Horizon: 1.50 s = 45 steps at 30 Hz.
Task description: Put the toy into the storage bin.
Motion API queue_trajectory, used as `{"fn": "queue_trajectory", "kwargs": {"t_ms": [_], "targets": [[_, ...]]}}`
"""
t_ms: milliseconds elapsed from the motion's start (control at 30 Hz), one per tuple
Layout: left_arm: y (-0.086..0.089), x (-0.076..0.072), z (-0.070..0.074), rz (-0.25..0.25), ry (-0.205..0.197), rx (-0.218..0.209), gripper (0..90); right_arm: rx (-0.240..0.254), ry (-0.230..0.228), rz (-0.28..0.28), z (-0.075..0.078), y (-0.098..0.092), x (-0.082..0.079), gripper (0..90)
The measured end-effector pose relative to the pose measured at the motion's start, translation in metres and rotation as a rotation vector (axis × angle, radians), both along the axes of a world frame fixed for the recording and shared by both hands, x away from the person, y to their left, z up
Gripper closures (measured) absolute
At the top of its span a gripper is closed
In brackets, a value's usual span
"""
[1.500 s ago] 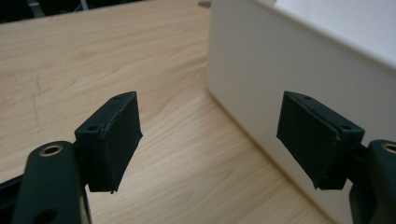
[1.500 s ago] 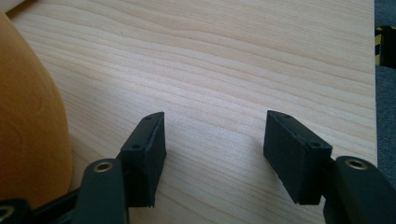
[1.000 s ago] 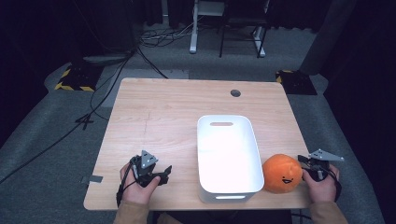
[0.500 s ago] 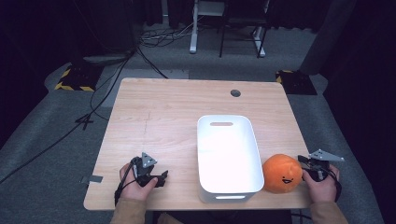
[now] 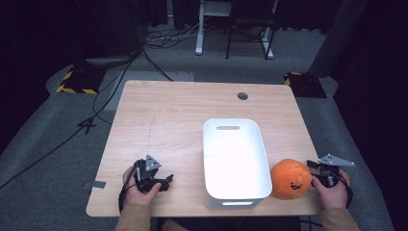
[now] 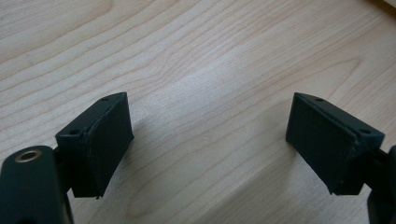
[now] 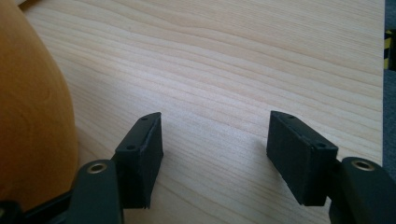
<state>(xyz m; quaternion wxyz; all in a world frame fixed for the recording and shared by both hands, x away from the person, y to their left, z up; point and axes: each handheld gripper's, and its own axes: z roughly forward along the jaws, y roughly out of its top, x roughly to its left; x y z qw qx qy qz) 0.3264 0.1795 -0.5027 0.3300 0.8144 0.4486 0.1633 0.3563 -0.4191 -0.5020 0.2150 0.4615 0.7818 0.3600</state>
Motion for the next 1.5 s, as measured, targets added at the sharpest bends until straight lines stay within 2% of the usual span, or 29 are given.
{"fn": "queue_trajectory", "kwargs": {"t_ms": [100, 200, 367, 633, 833, 1000, 1200, 1333, 1500], "targets": [[0.000, 0.001, 0.000, 0.001, 0.005, 0.001, 14.8, 0.010, 0.006, 0.004, 0.000, -0.002, -0.001, 36.8], [-0.001, 0.002, 0.000, 0.006, 0.002, 0.004, 14.8, 0.045, 0.007, -0.009, 0.001, -0.006, -0.002, 40.2], [-0.001, 0.002, 0.000, 0.006, 0.002, 0.004, 14.8, 0.046, -0.002, -0.006, 0.008, -0.014, -0.005, 43.0], [-0.001, 0.002, 0.000, 0.006, 0.002, 0.004, 14.8, 0.085, -0.036, 0.016, 0.038, -0.025, -0.018, 48.9], [-0.001, 0.002, 0.000, 0.006, 0.002, 0.004, 14.8, 0.109, -0.048, 0.041, 0.053, -0.024, -0.026, 51.3], [-0.001, 0.002, 0.000, 0.006, 0.002, 0.004, 14.8, 0.131, -0.044, 0.091, 0.071, -0.020, -0.034, 52.7], [-0.001, 0.002, 0.000, 0.006, 0.002, 0.004, 14.8, 0.123, -0.040, 0.131, 0.086, -0.012, -0.040, 53.2], [-0.001, 0.002, 0.000, 0.006, 0.002, 0.004, 14.8, 0.123, -0.051, 0.150, 0.097, -0.005, -0.047, 54.0], [-0.001, 0.002, 0.000, 0.006, 0.002, 0.004, 14.8, 0.150, -0.079, 0.175, 0.111, -0.001, -0.056, 54.5]]}}
